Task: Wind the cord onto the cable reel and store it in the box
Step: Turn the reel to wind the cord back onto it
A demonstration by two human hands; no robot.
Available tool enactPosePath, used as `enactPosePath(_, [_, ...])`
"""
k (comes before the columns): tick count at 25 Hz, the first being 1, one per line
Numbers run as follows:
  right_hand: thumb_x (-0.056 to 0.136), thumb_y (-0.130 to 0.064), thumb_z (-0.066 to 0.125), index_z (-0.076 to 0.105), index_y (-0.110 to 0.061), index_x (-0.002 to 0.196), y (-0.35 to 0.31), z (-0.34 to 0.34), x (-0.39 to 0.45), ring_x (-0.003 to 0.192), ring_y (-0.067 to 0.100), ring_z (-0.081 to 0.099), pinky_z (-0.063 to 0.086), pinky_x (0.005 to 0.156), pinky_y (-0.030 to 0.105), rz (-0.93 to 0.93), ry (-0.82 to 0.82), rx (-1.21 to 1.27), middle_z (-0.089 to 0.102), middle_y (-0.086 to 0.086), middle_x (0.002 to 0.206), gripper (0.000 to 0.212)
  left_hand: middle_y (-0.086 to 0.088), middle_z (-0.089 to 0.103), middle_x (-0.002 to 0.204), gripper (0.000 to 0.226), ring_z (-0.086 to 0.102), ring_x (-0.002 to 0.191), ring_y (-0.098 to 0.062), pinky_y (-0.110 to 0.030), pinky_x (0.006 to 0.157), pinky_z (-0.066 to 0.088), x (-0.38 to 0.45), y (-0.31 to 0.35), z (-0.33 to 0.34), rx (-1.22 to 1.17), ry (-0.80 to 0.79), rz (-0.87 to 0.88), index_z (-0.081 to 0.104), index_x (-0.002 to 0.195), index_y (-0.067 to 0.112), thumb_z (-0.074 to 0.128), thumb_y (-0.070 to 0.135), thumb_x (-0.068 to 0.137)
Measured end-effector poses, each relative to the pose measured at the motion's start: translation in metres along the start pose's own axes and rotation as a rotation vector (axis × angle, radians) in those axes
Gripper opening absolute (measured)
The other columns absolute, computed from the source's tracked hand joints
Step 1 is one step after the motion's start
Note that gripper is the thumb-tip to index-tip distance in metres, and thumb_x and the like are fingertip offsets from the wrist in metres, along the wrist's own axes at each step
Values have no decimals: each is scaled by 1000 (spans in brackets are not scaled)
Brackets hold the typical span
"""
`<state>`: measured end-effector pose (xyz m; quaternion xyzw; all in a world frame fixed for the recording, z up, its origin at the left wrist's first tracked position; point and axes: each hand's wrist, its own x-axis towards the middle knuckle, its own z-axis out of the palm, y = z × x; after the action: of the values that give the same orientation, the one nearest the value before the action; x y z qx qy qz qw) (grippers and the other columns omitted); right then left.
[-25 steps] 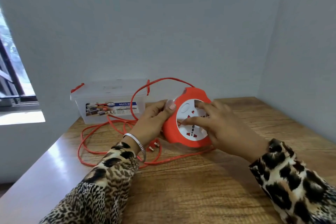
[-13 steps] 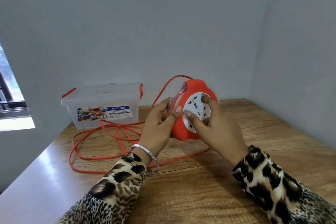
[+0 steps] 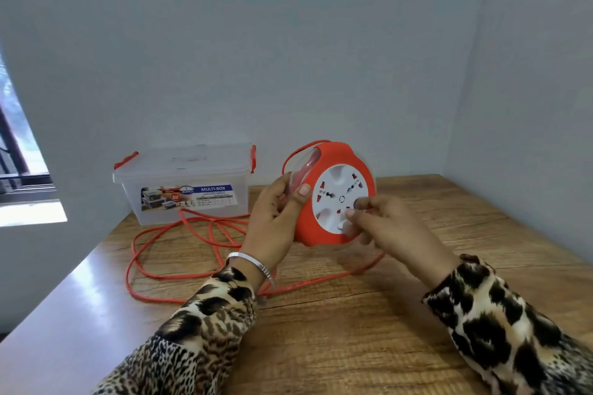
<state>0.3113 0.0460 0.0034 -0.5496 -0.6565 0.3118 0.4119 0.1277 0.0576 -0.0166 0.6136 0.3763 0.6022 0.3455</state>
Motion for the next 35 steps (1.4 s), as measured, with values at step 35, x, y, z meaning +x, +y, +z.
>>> enactPosePath(35, [73, -28, 75, 59, -30, 123, 20, -9, 17, 59, -4, 63, 47, 49, 14, 43, 256, 446, 68, 9, 112, 53, -19, 67, 117, 41, 66, 106, -38, -55, 91, 54, -31, 10, 64, -180, 57, -51, 55, 121, 18, 72, 15, 84])
